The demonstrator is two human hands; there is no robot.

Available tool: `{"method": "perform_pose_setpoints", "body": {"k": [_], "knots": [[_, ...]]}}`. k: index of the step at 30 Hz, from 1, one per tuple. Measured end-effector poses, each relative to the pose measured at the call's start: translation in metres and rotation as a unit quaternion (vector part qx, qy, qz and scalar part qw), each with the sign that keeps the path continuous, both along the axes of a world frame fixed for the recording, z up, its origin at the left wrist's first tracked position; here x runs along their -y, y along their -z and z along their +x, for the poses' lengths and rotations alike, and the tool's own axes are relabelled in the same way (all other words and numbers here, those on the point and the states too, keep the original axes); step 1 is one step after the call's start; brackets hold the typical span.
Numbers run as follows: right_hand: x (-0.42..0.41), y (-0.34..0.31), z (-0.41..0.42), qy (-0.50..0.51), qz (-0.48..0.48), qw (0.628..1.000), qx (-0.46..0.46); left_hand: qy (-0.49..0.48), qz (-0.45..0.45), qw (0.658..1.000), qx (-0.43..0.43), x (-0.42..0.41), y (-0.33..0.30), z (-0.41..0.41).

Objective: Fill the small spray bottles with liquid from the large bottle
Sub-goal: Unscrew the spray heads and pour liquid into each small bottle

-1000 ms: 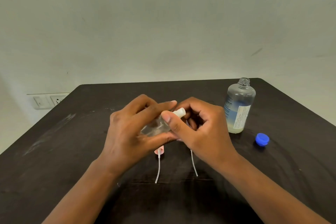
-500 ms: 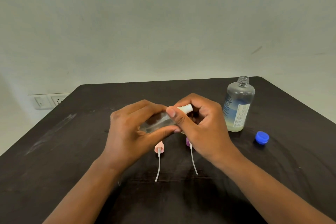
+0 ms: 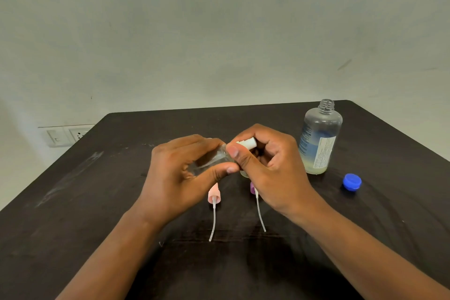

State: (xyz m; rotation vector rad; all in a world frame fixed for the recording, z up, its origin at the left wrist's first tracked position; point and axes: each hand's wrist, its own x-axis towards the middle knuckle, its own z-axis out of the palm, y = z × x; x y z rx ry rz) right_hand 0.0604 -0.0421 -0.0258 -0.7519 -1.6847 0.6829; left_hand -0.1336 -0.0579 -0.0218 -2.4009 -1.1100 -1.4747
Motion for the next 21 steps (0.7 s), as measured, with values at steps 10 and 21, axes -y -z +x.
{"method": "perform_pose_setpoints", "body": {"k": [10, 21], "knots": [[0.0024, -0.0002, -0.0004, -0.019, 0.014, 0.999, -0.023, 0.013, -0.035, 0.999, 0.008, 0.0011, -0.0020, 0.0039], [0.0028, 0.0005, 0.0038, -0.060, 0.048, 0.997, 0.020, 0.050, -0.091, 0.991, 0.082, -0.0038, 0.0036, -0.0014]]}}
